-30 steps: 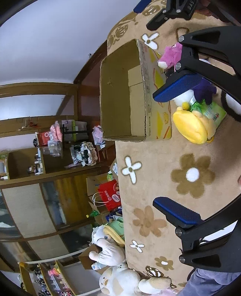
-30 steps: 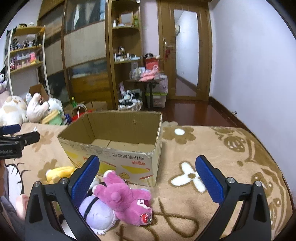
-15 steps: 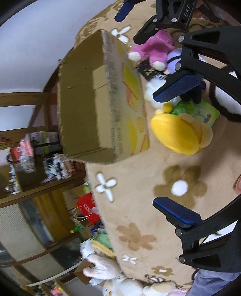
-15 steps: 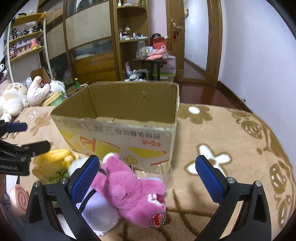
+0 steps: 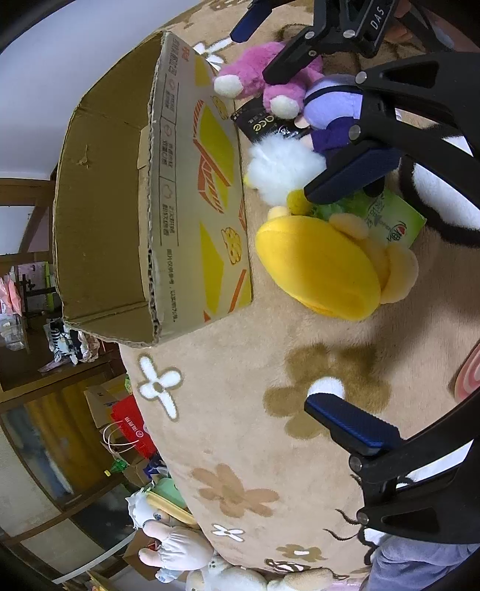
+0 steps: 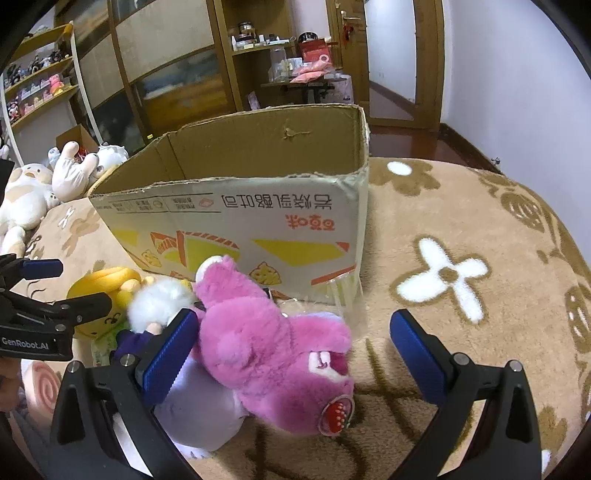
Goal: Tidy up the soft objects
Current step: 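Grasp the yellow plush with the left tool while the right tool grasps the pink plush bear, then lower the yellow plush into the box with the left tool while the right tool drops the pink bear in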
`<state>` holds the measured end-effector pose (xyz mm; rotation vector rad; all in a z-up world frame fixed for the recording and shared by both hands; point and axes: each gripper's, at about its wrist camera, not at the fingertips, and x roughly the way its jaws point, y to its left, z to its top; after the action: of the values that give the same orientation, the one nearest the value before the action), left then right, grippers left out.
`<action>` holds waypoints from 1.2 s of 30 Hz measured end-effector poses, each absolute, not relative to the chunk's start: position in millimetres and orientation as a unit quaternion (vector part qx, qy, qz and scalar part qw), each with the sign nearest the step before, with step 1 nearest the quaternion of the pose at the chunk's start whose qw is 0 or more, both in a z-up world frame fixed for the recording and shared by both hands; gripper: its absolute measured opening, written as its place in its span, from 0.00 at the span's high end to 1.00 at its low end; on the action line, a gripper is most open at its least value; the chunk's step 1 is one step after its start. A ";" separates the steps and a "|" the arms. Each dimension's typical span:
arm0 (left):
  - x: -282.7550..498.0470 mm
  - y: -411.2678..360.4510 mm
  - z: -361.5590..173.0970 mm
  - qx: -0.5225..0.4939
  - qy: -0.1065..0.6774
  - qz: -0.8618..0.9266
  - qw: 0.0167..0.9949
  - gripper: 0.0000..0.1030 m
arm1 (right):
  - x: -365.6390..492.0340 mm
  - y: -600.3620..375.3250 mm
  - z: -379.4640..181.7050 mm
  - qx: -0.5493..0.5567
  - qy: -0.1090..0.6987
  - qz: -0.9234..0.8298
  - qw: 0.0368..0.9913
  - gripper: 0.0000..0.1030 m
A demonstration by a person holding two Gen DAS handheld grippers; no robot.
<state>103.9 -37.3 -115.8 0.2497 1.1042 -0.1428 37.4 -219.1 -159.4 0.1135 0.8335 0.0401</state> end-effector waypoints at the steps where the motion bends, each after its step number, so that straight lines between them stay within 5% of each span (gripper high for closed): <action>1: 104.8 -37.0 -117.0 0.117 0.525 -0.068 0.840 0.02 | 37.9 -218.5 -160.5 0.053 0.406 0.020 0.912 0.00; 4: 106.7 -35.2 -122.5 0.117 0.534 -0.065 0.835 0.04 | 39.1 -216.6 -163.8 0.056 0.411 0.023 0.910 0.00; 7: 108.2 -35.5 -128.2 0.118 0.543 -0.070 0.829 0.26 | 40.9 -217.7 -168.5 0.068 0.423 0.028 0.903 0.00; 14: 104.1 -41.4 -134.1 0.107 0.557 -0.100 0.817 0.51 | 41.6 -214.9 -175.8 0.063 0.451 0.015 0.890 0.00; 19: 104.3 -37.4 -134.3 0.091 0.562 -0.106 0.815 0.57 | 41.2 -223.9 -183.6 0.105 0.468 0.024 0.877 0.00; 24: 102.8 -35.1 -132.4 0.085 0.559 -0.105 0.818 0.58 | 40.1 -220.0 -181.5 0.103 0.466 0.053 0.877 0.21; 36: 84.9 -37.7 -118.0 0.073 0.541 -0.111 0.831 0.58 | 29.6 -215.8 -171.1 0.080 0.454 0.047 0.886 0.25</action>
<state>84.9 -37.7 -118.0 0.1553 1.1466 -0.2358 29.6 -215.8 -171.1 0.1670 0.9450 0.0968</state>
